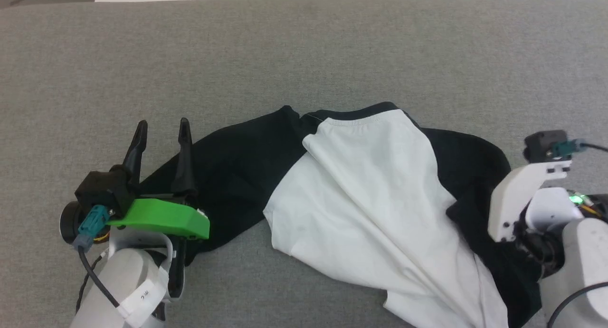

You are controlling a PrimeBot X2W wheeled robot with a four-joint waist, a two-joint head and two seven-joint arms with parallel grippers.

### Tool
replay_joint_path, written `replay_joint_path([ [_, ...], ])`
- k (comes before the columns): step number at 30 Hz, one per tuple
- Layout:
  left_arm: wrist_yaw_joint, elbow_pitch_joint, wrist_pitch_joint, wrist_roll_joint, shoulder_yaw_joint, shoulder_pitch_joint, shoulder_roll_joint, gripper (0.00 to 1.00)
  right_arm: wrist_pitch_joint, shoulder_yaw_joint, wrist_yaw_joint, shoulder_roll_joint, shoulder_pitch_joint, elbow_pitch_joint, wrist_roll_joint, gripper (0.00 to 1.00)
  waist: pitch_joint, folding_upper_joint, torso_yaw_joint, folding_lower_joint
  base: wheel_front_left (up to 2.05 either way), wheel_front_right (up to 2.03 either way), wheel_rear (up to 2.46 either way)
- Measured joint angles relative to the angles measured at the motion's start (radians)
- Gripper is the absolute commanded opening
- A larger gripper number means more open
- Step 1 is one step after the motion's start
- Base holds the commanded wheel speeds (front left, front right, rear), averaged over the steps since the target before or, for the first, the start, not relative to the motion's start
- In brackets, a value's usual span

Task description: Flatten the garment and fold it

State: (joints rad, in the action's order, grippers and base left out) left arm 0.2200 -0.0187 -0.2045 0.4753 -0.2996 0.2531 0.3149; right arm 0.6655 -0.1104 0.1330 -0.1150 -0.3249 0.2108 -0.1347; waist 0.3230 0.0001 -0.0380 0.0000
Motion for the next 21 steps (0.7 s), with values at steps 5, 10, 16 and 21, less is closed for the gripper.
replay_joint_path([
  [5, 0.002, 0.0, -0.001, 0.0, 0.004, -0.002, 0.002, 1.0, -0.088, -0.109, 0.0, -0.029, -0.007, 0.019, 0.054, 0.0, -0.009, 0.0, -0.007, 0.0, 0.0, 0.0, 0.0],
  [10, 0.003, -0.002, 0.002, 0.0, 0.001, -0.007, 0.008, 1.0, -0.142, -0.267, 0.0, -0.028, -0.009, 0.017, 0.133, 0.0, -0.019, 0.0, -0.017, 0.0, 0.0, 0.0, 0.0],
  [16, -0.007, -0.001, 0.052, 0.0, -0.027, -0.005, 0.024, 1.0, -0.182, -0.339, 0.0, 0.015, -0.008, 0.02, 0.122, 1.0, -0.016, 0.0, -0.034, 0.0, 0.0, 0.0, 0.0],
  [21, -0.087, 0.004, 0.175, 0.008, -0.083, 0.049, 0.074, 1.0, -0.299, -0.297, 0.0, 0.039, 0.024, -0.086, 0.043, 1.0, -0.011, 0.0, -0.056, 0.0, 0.0, 0.0, 0.0],
])
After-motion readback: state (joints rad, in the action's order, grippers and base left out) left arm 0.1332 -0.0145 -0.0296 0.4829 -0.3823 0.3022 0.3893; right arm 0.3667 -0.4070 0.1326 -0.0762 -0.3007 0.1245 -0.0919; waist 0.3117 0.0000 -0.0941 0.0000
